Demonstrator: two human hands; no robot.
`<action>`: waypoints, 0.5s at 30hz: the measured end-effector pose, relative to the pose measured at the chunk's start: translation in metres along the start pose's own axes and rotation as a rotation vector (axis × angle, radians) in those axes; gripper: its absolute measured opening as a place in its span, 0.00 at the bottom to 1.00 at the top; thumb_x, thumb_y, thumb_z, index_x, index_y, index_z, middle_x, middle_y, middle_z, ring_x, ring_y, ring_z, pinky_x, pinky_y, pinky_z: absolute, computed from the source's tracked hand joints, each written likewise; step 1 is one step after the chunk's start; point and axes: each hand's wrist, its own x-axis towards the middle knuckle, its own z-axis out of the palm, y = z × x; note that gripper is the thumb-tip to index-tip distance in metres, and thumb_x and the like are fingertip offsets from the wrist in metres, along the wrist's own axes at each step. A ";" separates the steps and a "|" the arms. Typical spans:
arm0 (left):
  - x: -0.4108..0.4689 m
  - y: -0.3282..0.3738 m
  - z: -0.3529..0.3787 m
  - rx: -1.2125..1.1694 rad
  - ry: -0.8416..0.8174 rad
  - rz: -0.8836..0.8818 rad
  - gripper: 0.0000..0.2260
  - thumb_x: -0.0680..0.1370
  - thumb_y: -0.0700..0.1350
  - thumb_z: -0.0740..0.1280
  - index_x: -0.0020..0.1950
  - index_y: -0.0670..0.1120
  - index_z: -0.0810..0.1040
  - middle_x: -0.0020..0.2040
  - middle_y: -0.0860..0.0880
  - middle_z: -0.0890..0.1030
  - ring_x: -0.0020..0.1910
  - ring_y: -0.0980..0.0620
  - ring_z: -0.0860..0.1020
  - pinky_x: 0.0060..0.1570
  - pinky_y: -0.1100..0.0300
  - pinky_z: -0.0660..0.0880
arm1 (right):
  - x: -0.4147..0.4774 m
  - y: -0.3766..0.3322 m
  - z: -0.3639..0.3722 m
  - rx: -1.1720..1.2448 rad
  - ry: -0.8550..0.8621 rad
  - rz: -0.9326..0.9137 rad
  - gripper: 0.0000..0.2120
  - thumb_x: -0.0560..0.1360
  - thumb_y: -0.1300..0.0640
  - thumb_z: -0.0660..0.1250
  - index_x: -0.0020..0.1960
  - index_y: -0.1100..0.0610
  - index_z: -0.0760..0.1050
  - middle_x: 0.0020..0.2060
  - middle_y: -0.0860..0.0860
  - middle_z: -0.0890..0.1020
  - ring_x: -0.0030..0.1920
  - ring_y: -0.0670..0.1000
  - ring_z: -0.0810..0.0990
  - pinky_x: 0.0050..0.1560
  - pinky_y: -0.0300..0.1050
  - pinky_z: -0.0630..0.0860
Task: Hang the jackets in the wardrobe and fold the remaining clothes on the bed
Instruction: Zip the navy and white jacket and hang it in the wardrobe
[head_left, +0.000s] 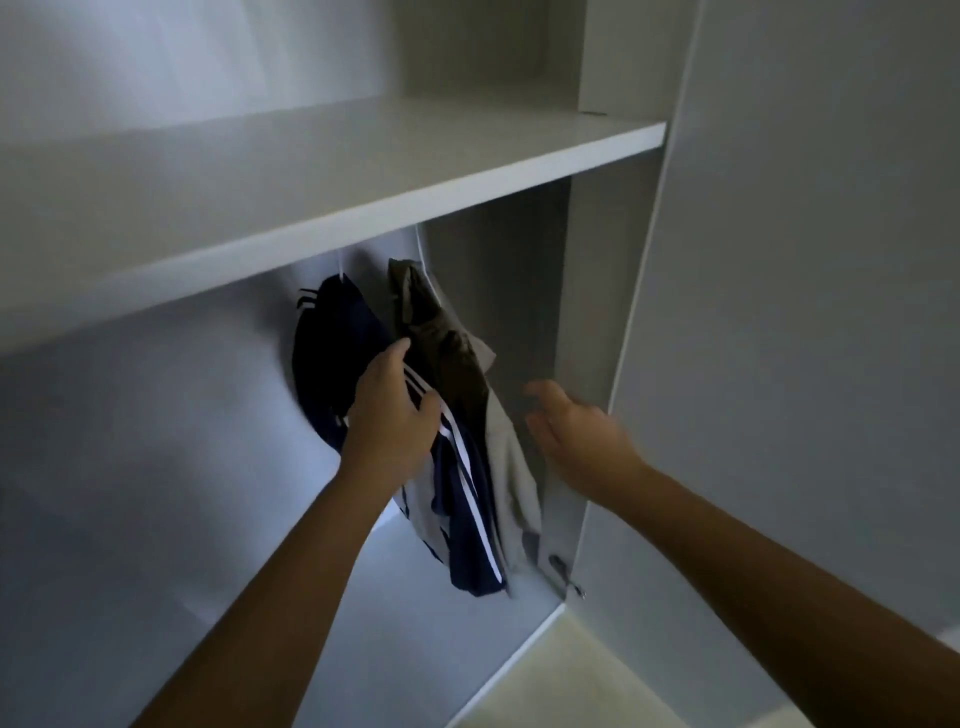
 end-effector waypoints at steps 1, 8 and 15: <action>-0.022 0.010 0.003 -0.040 -0.028 0.045 0.24 0.78 0.43 0.65 0.73 0.47 0.64 0.72 0.48 0.67 0.70 0.51 0.66 0.65 0.60 0.64 | -0.024 0.002 -0.004 0.036 0.005 0.049 0.17 0.82 0.48 0.52 0.69 0.49 0.63 0.49 0.54 0.80 0.44 0.57 0.79 0.46 0.50 0.76; -0.156 0.078 0.055 -0.218 -0.304 0.245 0.10 0.78 0.43 0.64 0.59 0.49 0.75 0.58 0.54 0.78 0.56 0.61 0.72 0.53 0.70 0.66 | -0.191 0.024 -0.032 0.315 0.181 0.339 0.15 0.81 0.49 0.55 0.67 0.47 0.66 0.52 0.46 0.79 0.48 0.52 0.81 0.50 0.54 0.78; -0.281 0.166 0.144 -0.395 -0.614 0.341 0.05 0.78 0.41 0.65 0.50 0.49 0.79 0.47 0.56 0.82 0.48 0.60 0.79 0.47 0.69 0.73 | -0.376 0.084 -0.078 0.507 0.489 0.686 0.11 0.80 0.52 0.58 0.61 0.45 0.70 0.47 0.46 0.81 0.40 0.43 0.81 0.41 0.48 0.79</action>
